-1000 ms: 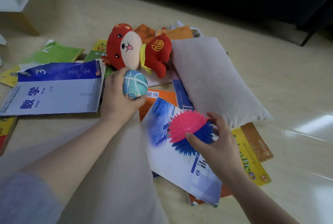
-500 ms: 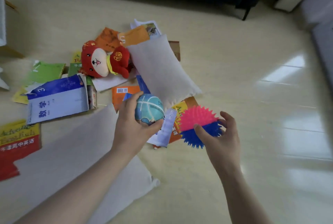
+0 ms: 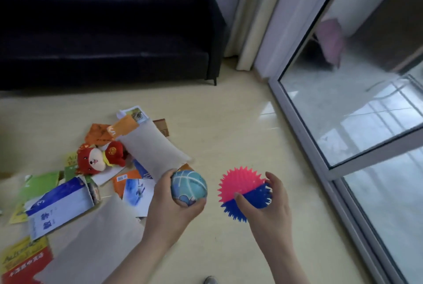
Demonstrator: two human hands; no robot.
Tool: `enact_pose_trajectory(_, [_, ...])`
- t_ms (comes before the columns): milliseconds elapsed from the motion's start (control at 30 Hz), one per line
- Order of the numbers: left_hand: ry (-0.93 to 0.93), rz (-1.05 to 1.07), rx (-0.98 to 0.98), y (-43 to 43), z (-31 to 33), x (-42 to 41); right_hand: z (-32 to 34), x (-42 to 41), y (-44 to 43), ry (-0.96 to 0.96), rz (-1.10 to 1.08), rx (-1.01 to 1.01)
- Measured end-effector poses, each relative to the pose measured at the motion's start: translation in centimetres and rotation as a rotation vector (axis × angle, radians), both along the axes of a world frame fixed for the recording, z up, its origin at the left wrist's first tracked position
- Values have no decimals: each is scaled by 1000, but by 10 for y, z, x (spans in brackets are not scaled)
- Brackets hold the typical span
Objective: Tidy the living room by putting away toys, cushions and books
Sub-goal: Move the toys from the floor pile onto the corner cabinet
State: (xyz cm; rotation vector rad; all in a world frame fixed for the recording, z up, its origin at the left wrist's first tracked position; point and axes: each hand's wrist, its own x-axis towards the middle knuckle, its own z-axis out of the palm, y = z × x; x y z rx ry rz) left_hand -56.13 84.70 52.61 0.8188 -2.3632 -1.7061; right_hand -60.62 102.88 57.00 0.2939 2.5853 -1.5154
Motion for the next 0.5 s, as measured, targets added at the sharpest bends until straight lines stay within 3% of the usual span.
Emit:
enact_pose_trajectory(300, [165, -242, 13, 28, 154, 38, 155, 85, 29, 211, -237, -31])
enact_pose_trajectory(500, [159, -409, 85, 46, 206, 73, 204, 172, 41, 333, -453, -67])
